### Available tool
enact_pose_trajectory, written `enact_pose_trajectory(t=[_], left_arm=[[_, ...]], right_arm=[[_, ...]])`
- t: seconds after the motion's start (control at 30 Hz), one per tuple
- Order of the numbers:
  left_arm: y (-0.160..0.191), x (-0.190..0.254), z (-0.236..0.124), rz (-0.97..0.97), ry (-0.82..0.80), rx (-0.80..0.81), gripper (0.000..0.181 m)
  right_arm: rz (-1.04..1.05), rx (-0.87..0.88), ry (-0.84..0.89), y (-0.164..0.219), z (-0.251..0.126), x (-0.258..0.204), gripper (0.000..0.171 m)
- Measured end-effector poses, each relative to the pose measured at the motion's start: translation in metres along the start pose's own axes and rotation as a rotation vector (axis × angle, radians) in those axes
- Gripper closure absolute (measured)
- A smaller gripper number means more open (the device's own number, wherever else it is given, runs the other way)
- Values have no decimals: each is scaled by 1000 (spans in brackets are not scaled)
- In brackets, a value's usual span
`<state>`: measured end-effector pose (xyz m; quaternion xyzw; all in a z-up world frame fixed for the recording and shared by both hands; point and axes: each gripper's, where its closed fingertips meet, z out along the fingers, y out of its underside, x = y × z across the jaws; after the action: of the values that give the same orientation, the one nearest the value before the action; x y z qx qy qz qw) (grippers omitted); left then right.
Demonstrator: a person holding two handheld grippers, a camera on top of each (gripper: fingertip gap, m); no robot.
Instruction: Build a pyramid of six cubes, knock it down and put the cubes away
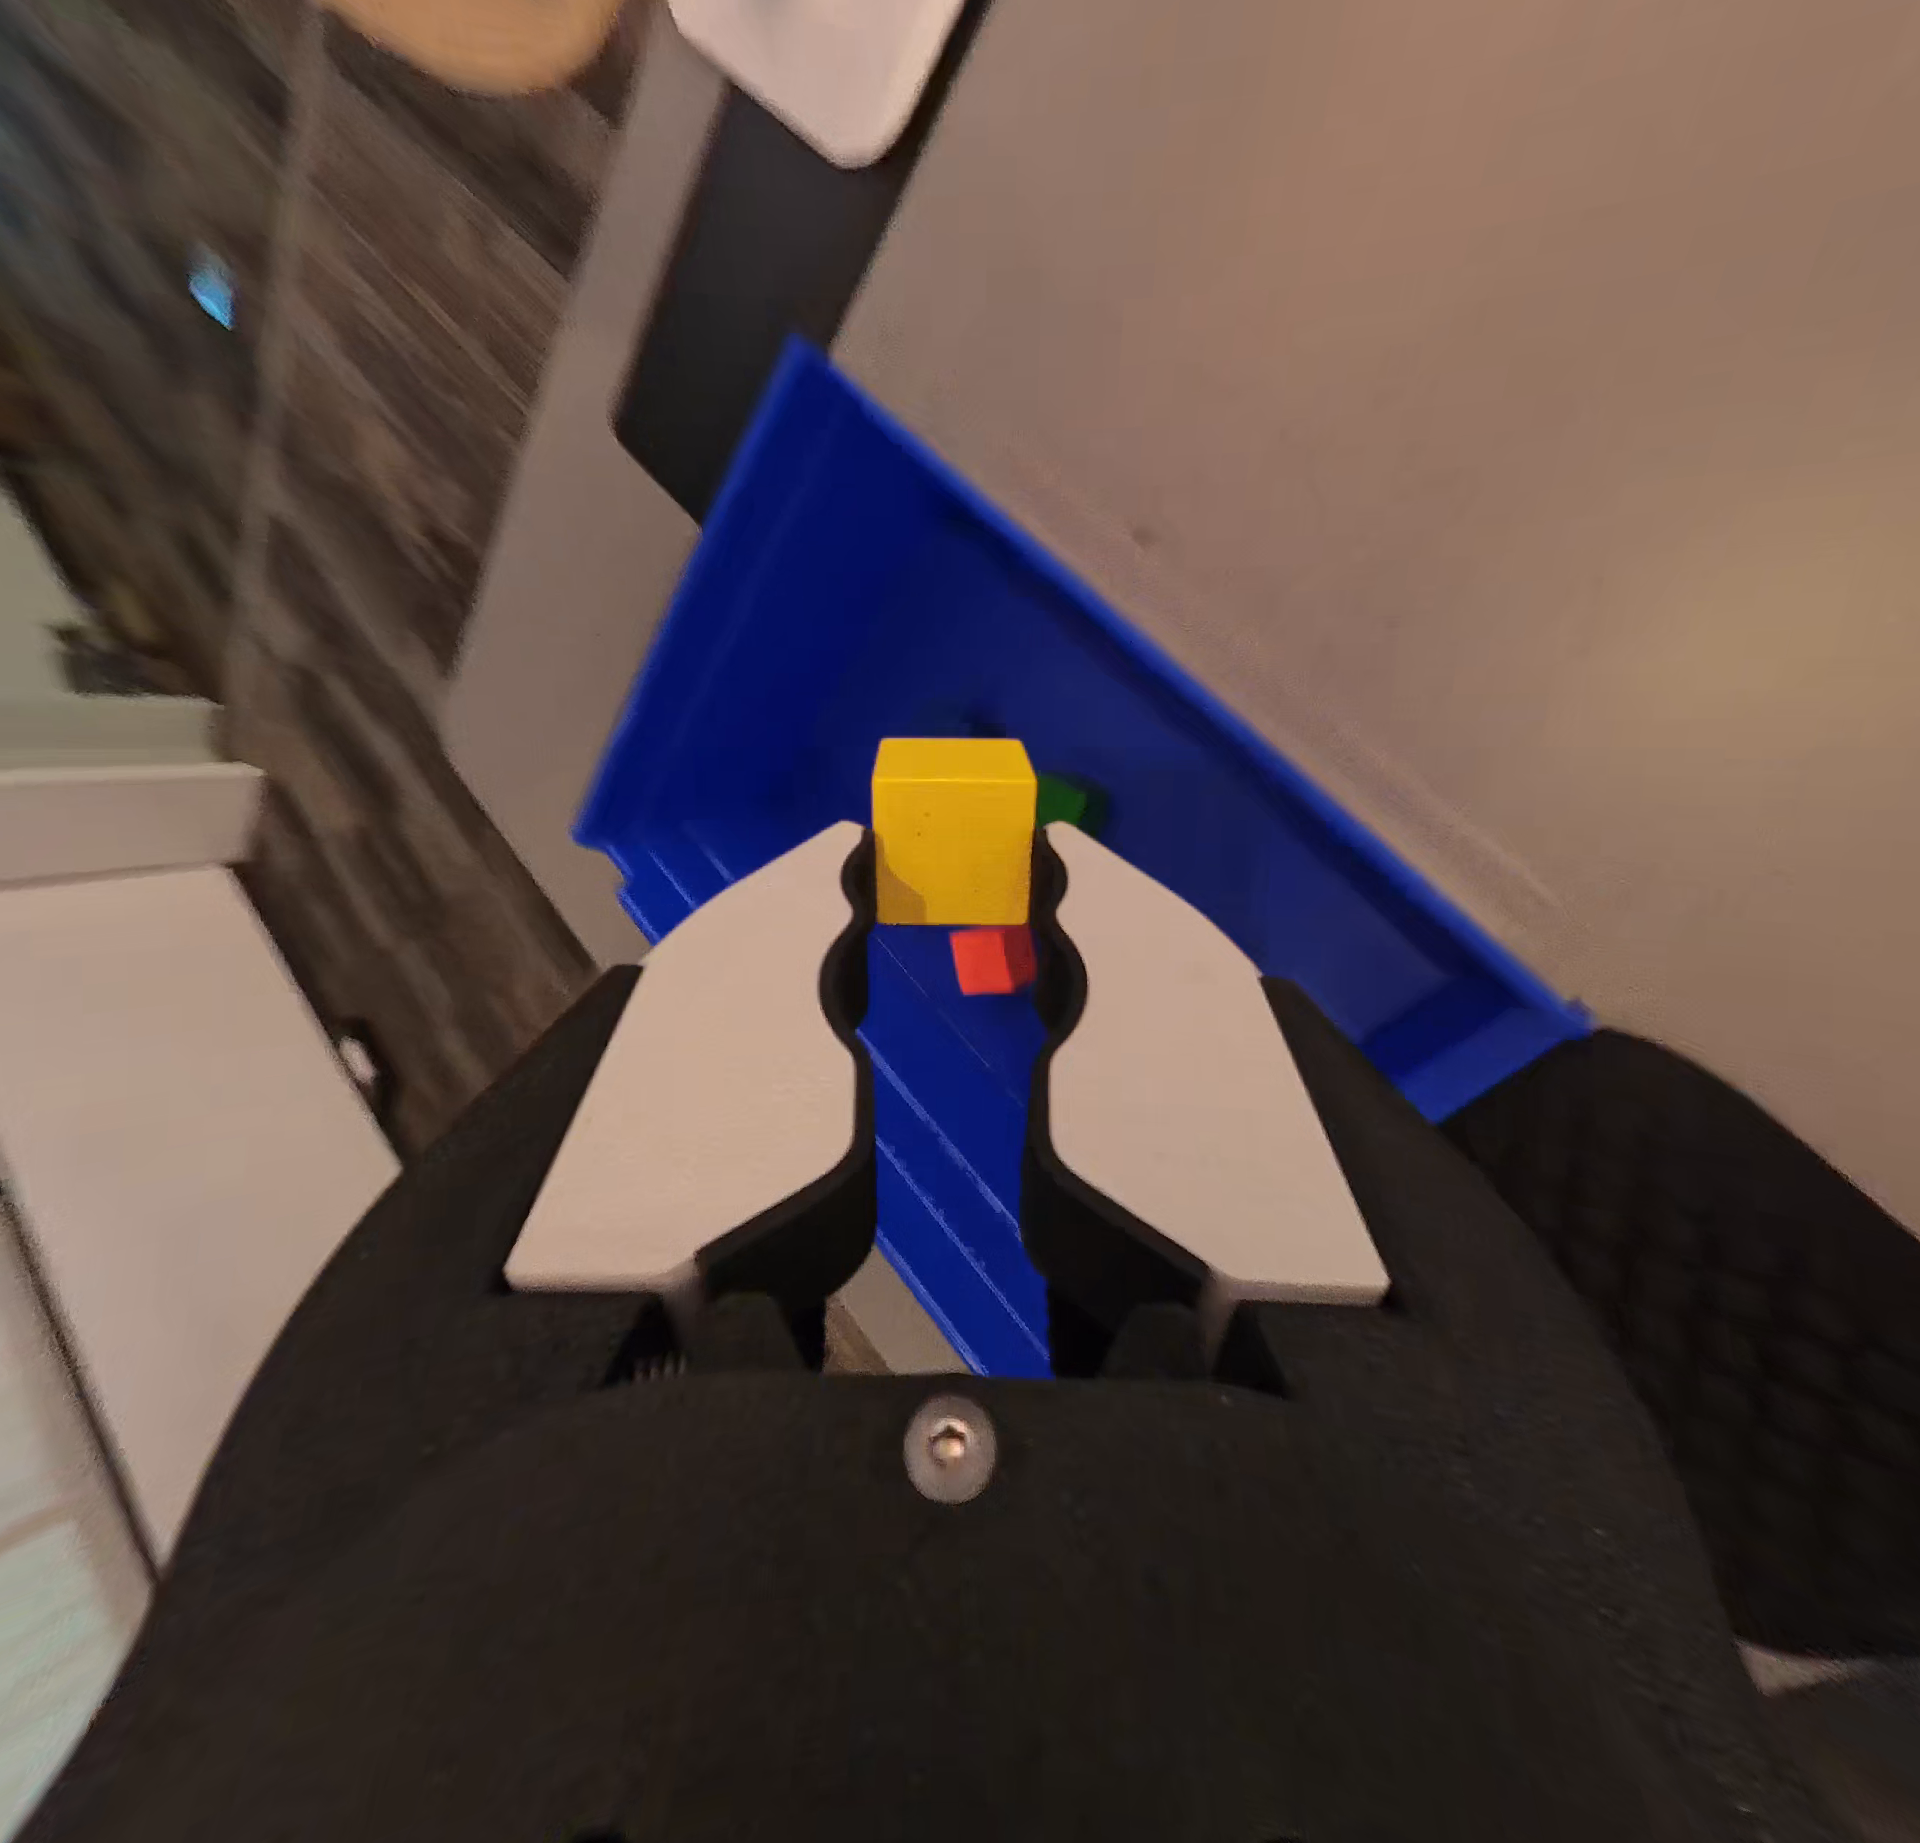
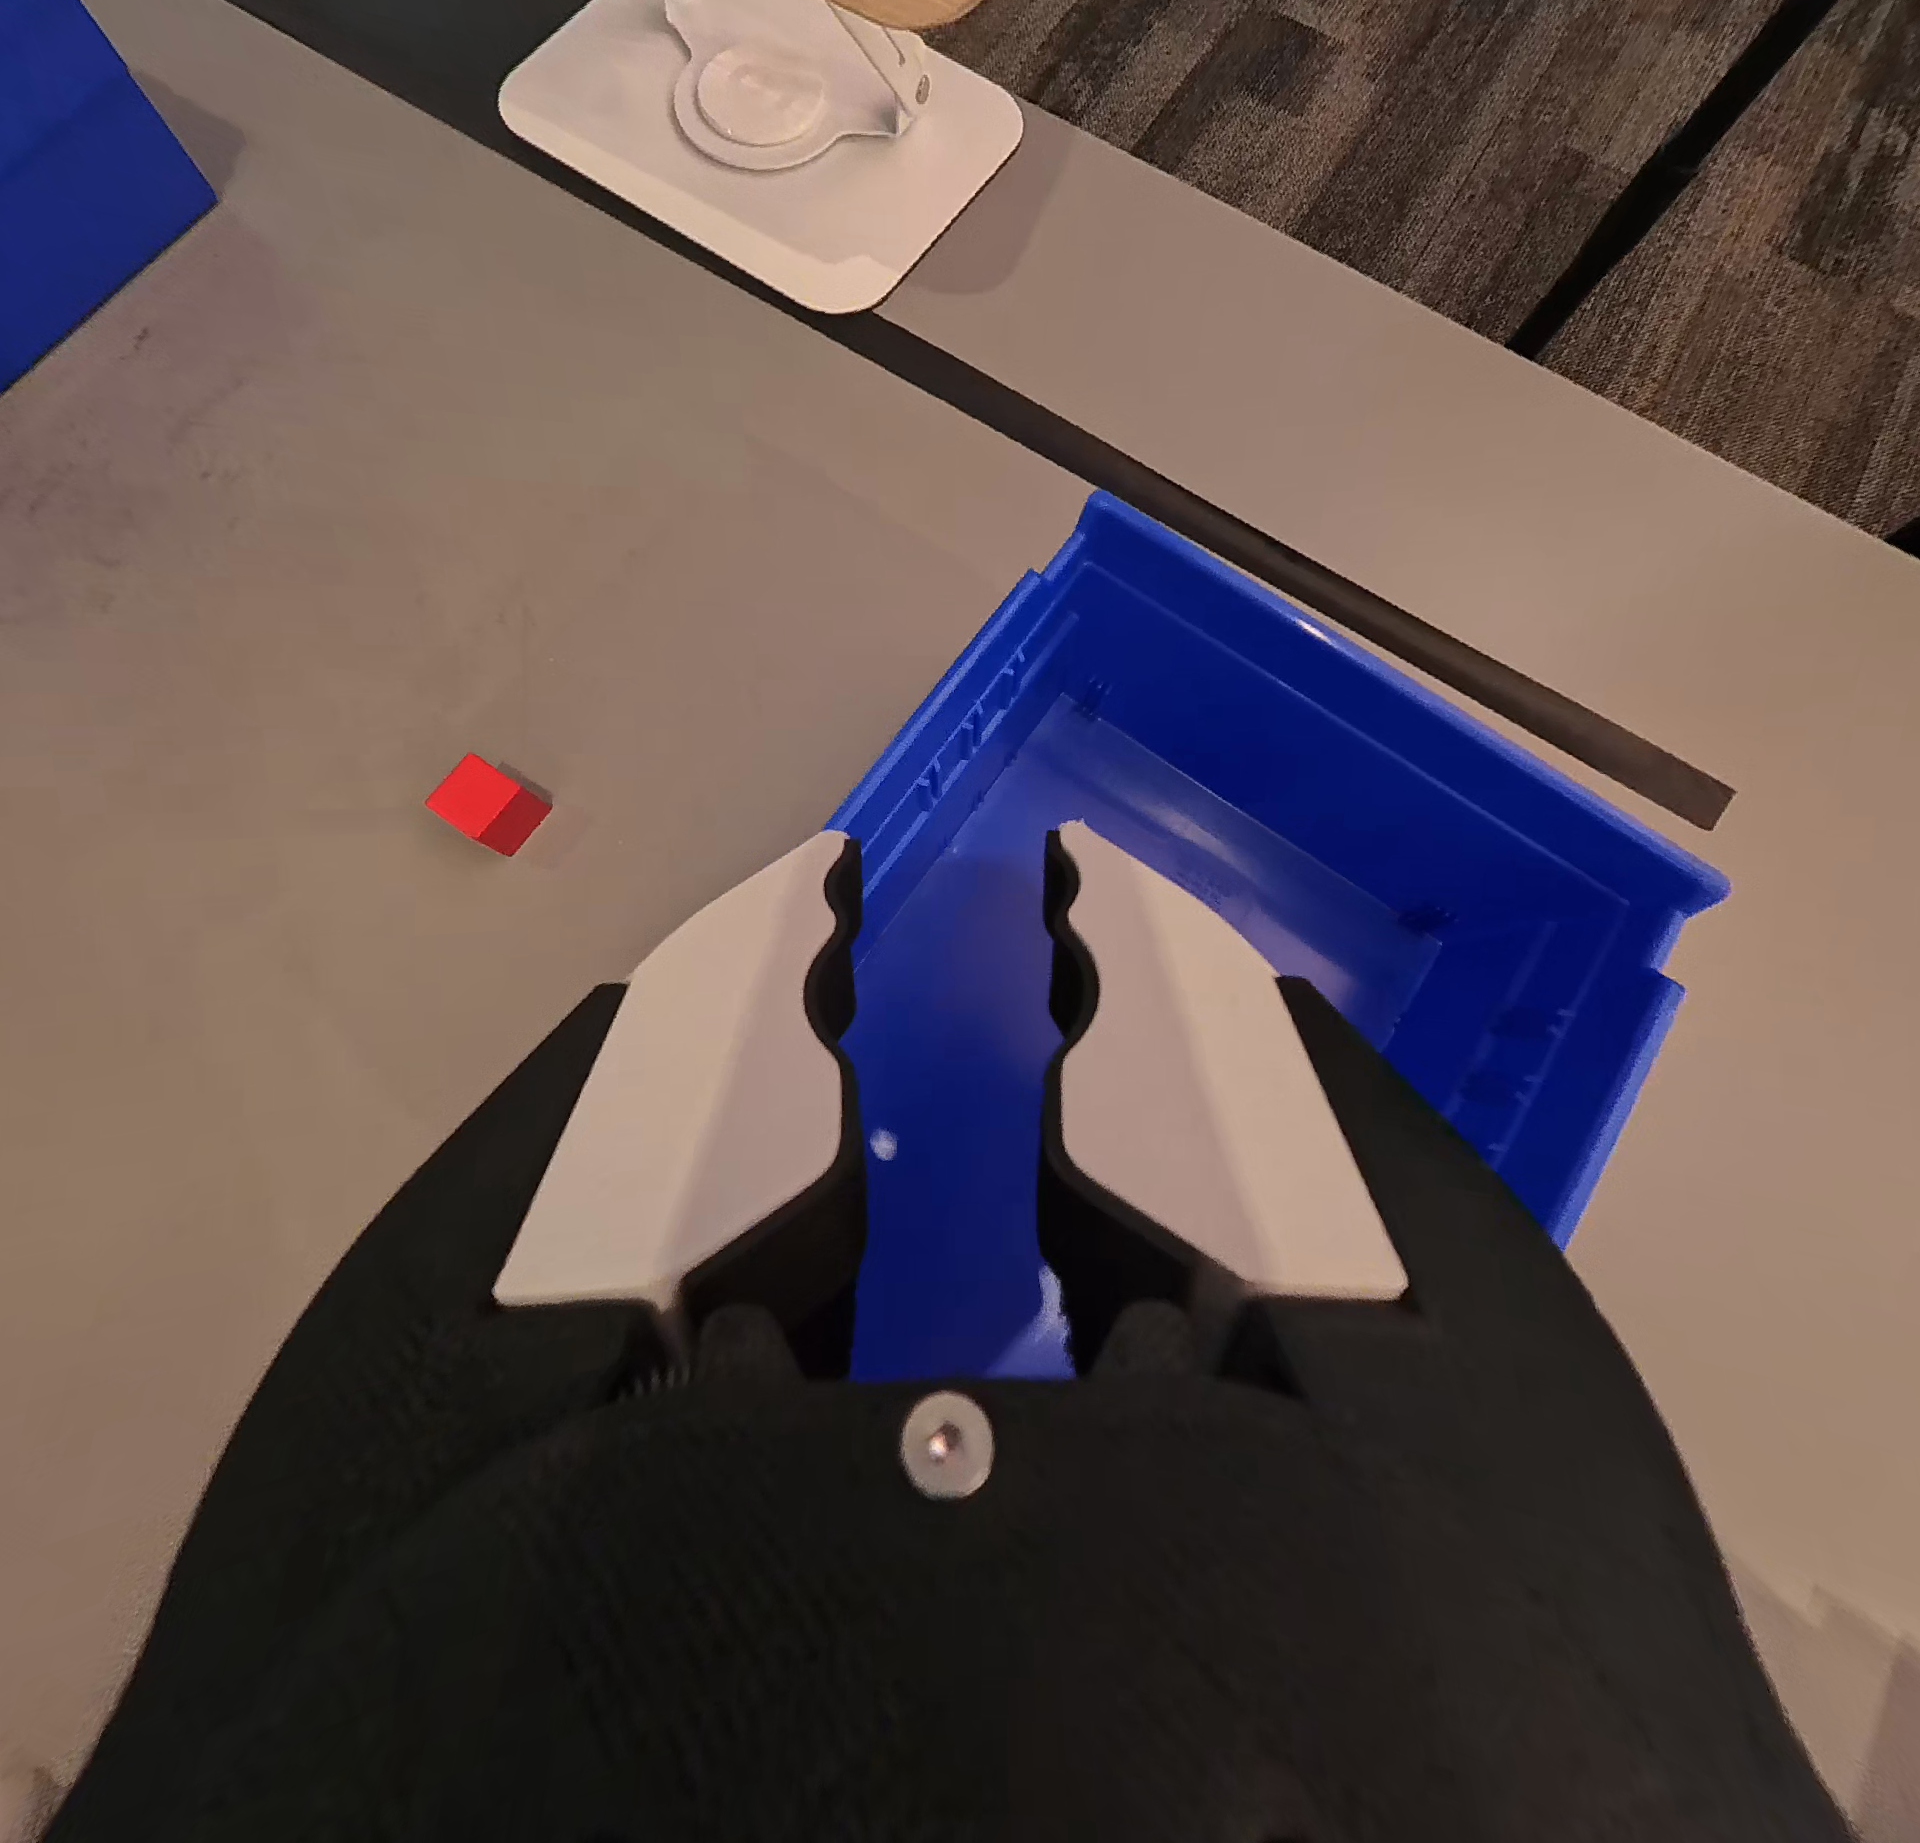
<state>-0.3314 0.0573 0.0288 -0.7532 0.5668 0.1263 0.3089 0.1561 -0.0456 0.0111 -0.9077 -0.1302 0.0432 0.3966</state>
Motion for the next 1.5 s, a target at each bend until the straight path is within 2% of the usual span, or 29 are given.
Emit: enact_pose_trajectory(t=[0.1, 0.23, 0.47, 0.73, 1.13, 1.23, 1.4, 1.5], left_arm=[[-39, 17, -13, 77, -75, 56, 153], [-81, 56, -12, 206, -101, 98, 153], [-127, 94, 4, 348, -139, 111, 153], [-148, 112, 24, 404, -132, 108, 153], [-160, 128, 36, 451, -127, 110, 153], [-159, 147, 47, 464, -16, 107, 153], [-157, 225, 74, 491, 442, 96, 153], [-159, 240, 91, 509, 528, 68, 153]], right_arm=[[-10, -16, -1, 2, 2, -3, 136], [-31, -32, -4, 3, 4, -7, 136], [-43, -34, -13, 4, 3, -10, 136], [-37, -45, -13, 7, 3, -6, 135], [-21, -54, -9, 12, 3, 1, 136], [-17, -58, -9, 13, 3, 2, 135], [-23, -61, -12, 15, 1, 1, 135], [-33, -59, -19, 14, 0, -2, 136]])
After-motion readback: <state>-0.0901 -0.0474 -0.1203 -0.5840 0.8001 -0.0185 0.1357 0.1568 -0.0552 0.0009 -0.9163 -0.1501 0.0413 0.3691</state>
